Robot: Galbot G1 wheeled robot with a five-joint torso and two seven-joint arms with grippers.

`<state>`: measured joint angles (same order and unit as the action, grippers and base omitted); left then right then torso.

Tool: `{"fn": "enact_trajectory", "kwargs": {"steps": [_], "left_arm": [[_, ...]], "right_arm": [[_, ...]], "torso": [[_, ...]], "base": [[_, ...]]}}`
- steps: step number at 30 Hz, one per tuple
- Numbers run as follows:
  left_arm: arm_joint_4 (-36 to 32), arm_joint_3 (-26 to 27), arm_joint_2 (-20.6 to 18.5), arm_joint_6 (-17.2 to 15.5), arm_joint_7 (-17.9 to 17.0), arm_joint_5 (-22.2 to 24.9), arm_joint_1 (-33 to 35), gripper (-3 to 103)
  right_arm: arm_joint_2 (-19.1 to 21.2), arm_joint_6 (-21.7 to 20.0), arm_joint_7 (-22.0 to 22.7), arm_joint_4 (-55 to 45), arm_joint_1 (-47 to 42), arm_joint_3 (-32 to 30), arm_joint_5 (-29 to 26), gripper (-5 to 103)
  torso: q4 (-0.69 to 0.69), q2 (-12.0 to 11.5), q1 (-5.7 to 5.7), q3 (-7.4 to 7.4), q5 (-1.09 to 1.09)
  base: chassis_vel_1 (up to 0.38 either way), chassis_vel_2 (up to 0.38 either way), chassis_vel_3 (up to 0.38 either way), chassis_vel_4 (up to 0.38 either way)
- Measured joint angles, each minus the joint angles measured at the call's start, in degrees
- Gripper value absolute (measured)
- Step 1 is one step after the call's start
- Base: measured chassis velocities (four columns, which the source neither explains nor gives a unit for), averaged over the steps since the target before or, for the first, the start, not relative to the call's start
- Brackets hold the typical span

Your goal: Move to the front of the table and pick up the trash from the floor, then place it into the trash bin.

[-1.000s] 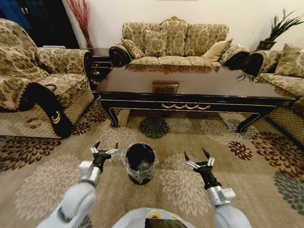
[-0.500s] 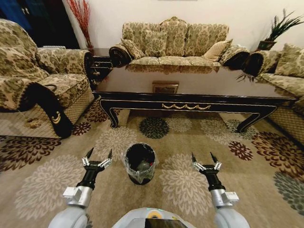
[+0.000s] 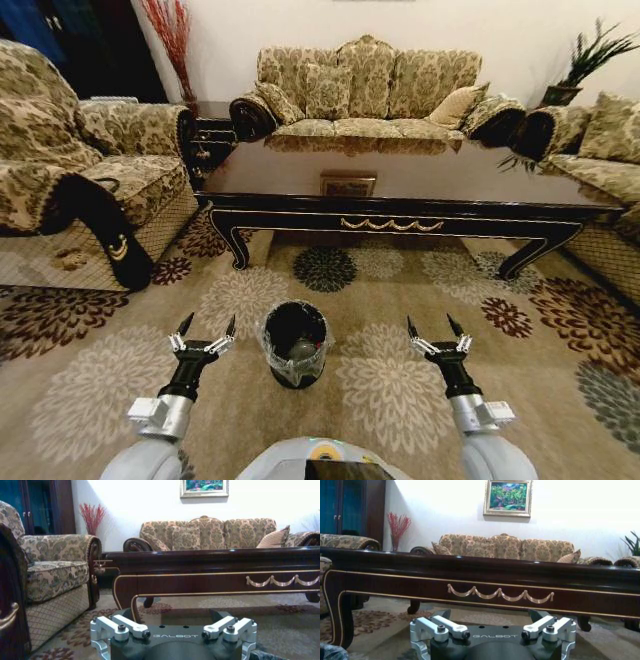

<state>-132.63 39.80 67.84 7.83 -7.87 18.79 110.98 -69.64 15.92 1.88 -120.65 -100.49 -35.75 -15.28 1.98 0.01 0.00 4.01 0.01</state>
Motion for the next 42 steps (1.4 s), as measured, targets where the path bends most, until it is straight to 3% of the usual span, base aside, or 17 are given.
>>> {"fn": "enact_trajectory", "kwargs": {"steps": [22,42], "left_arm": [[0.09,-0.15,-0.12,-0.27,-0.20,0.21,-0.16,100],[0.09,-0.16,-0.14,-0.32,-0.23,0.25,-0.16,100]], "right_arm": [[0.06,-0.02,0.00,0.02,-0.01,0.06,-0.01,100],[0.06,-0.09,0.04,0.01,0.00,0.10,0.00,100]], "torso": [[0.00,-0.01,0.00,0.01,-0.01],[0.00,-0.01,0.00,0.00,0.00]], "base": [[0.000,0.000,0.000,0.000],[0.107,-0.120,-0.111,0.113]]}}
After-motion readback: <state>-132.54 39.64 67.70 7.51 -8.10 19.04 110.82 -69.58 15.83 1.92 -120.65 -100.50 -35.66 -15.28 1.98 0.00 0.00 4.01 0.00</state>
